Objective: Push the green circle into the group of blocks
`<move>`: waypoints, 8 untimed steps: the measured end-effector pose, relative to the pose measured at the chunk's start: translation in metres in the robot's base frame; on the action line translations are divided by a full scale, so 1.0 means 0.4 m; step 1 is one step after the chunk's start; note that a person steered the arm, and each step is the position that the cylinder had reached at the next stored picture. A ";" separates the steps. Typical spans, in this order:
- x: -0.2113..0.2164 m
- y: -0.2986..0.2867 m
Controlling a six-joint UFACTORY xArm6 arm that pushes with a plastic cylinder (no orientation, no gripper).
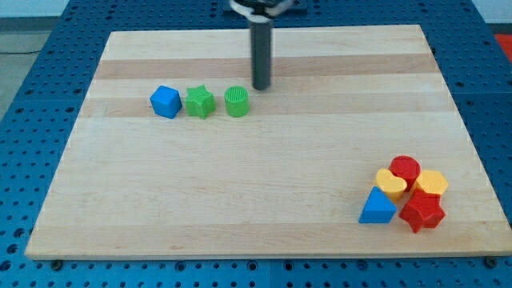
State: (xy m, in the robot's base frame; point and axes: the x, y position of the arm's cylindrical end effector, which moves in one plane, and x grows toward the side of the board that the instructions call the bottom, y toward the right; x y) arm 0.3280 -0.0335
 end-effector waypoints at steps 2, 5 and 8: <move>0.092 -0.083; 0.279 -0.076; 0.275 -0.002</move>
State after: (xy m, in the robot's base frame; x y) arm 0.4382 -0.0343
